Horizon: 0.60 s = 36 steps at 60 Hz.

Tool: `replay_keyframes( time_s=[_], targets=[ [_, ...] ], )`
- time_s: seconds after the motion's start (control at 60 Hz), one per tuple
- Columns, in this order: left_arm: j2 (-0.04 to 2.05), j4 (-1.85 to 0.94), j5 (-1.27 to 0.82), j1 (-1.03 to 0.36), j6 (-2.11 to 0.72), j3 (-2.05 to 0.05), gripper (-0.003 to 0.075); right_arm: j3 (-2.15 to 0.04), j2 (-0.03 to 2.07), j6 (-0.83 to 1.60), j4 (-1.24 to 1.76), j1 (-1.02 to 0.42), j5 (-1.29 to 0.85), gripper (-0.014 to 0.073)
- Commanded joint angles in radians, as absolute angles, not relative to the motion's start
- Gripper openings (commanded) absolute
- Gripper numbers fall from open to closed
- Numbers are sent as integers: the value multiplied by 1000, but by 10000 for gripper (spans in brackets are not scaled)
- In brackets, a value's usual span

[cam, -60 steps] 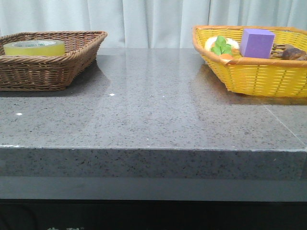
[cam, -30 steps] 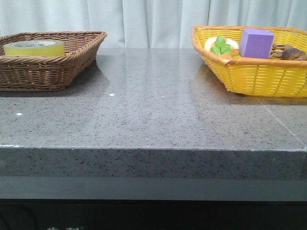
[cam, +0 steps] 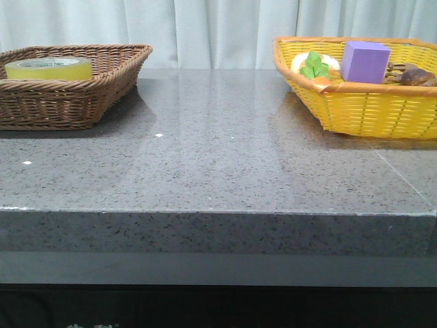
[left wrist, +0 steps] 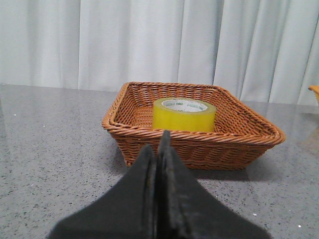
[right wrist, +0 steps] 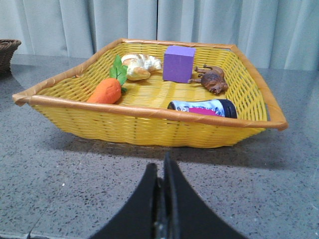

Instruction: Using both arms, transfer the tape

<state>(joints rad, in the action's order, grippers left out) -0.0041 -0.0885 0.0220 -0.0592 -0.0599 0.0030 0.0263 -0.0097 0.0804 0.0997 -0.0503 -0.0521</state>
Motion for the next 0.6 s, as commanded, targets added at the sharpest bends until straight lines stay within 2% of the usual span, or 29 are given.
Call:
replay_keyframes(
  time_s=[0.0,0.584],
  targets=[
    [-22,-91,105,-56,-49,11,-20,20,-33,87,102,-45,36,-68],
    [-22,-91,105,-56,-49,11,-20,20,-34,0,71,-45,70,-68]
  ],
)
